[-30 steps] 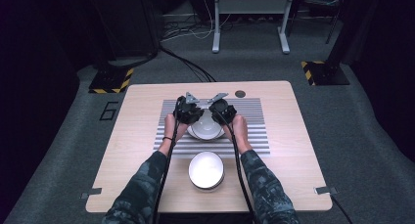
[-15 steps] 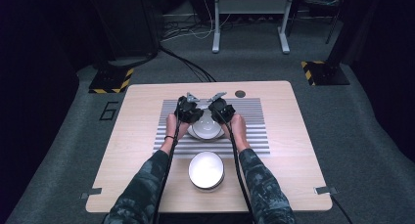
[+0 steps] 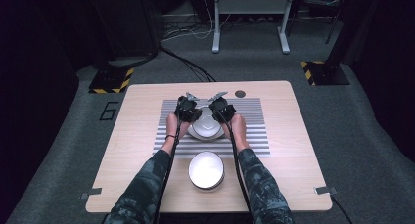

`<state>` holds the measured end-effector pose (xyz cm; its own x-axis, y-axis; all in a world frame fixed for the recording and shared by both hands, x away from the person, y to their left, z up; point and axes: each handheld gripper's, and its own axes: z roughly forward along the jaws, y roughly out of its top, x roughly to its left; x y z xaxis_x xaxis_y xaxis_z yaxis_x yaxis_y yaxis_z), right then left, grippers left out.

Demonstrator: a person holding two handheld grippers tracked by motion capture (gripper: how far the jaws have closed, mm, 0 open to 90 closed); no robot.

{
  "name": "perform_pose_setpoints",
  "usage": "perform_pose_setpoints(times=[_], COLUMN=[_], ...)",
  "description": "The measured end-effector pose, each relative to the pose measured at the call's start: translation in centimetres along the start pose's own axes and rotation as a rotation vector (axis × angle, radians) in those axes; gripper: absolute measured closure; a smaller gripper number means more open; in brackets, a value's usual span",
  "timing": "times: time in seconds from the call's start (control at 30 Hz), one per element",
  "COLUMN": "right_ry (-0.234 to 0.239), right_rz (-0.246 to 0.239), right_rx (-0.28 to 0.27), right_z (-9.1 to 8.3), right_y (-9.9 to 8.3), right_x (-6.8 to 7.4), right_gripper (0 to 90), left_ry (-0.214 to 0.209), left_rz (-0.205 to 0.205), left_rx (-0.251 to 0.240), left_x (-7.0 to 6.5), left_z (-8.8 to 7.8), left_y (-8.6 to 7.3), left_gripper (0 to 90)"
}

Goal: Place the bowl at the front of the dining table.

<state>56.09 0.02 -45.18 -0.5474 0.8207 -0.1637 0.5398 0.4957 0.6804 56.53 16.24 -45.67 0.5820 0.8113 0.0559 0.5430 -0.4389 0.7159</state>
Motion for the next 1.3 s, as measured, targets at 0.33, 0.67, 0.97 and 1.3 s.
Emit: perform_pose_setpoints(times=[0.33,0.67,0.97,1.3], right_ry=[0.009,0.059,0.089,0.106], right_rz=[0.065,0.124,0.163,0.182], right_rx=[-0.002,0.028,0.044,0.063], right_z=[0.8,1.3,1.7,1.9], right_y=[-0.5,-0.4,-0.4,-0.4], right_x=[-0.7,-1.4,-1.6,-2.0], right_gripper=[82.4,82.3,82.1,82.1], left_ry=[-0.001,-0.008,-0.021,-0.028], left_rz=[-0.034,-0.042,-0.052,-0.049], left_rx=[0.018,0.032,0.057,0.084], left_x=[0.4,0.6,0.9,1.0], left_z=[0.6,0.8,1.0,1.2], left_y=[-0.4,-0.4,-0.3,0.1], left_gripper=[82.7,83.1,82.8,82.6])
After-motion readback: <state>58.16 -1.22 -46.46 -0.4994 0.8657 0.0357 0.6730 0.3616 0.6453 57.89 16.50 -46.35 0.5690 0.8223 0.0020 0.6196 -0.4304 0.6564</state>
